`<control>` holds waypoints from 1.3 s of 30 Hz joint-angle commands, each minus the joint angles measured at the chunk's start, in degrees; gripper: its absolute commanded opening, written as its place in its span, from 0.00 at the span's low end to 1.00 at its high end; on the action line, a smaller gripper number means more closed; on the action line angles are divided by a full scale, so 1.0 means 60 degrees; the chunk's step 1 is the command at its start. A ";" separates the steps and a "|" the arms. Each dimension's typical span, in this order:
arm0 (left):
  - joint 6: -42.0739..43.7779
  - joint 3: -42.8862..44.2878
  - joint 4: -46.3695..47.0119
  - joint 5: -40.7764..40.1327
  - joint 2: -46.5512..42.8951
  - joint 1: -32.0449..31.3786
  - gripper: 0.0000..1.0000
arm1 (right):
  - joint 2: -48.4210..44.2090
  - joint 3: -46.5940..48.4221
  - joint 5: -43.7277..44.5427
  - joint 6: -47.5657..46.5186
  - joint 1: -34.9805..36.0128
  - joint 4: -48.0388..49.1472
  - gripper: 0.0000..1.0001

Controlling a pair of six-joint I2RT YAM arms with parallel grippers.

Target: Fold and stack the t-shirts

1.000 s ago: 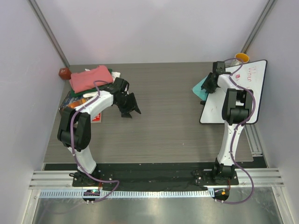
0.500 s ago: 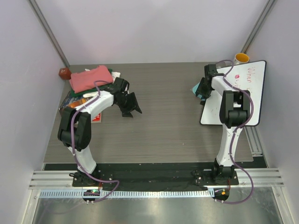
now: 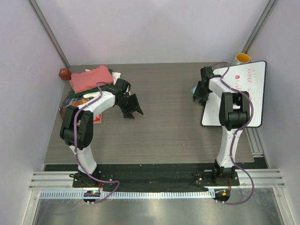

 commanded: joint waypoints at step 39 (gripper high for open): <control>-0.0084 -0.0094 0.0457 0.0294 -0.0126 0.0064 0.59 | -0.0891 -0.0430 0.0996 0.0272 -0.1413 -0.1316 0.37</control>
